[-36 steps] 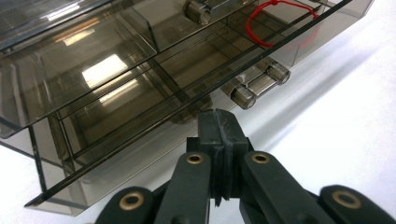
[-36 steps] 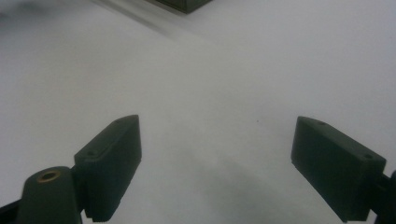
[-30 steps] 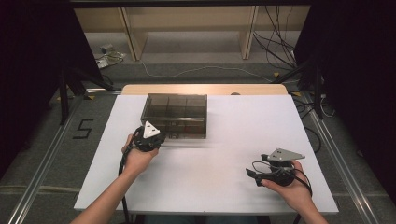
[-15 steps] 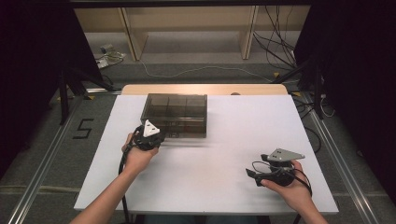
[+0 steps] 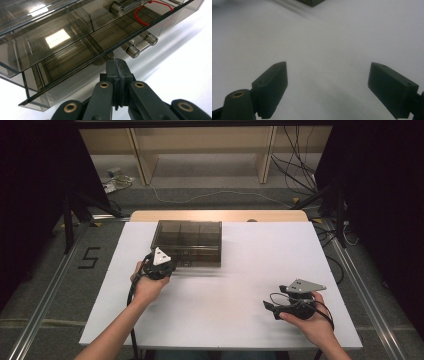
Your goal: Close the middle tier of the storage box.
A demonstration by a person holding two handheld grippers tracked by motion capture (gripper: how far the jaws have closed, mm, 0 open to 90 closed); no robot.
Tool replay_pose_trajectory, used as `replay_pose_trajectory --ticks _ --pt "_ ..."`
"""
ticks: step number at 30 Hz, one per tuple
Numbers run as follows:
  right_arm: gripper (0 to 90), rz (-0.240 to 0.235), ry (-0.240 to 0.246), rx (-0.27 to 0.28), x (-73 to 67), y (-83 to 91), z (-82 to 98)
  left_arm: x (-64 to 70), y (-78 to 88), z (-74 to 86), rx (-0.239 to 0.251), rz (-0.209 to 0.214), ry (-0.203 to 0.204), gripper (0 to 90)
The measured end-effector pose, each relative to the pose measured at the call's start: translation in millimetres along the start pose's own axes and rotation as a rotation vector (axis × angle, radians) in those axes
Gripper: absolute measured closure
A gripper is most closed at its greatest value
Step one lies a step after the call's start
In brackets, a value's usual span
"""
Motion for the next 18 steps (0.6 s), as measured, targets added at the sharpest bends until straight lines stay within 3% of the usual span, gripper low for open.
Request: replay_pose_trajectory --ticks 18 --pt "16.7 -0.001 0.003 -0.001 -0.4 0.6 -0.4 -1.6 -3.8 -3.2 0.004 -0.001 0.002 89.8"
Point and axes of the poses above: each handheld gripper's, and its own axes: y roughly backward along the jaws, z roughly out of its underside, x roughly to its right, the point moved 2 cm from there along -y, roughly forward along the jaws, and after that the axes turned 13 degrees about x, right-handed, at the moved point
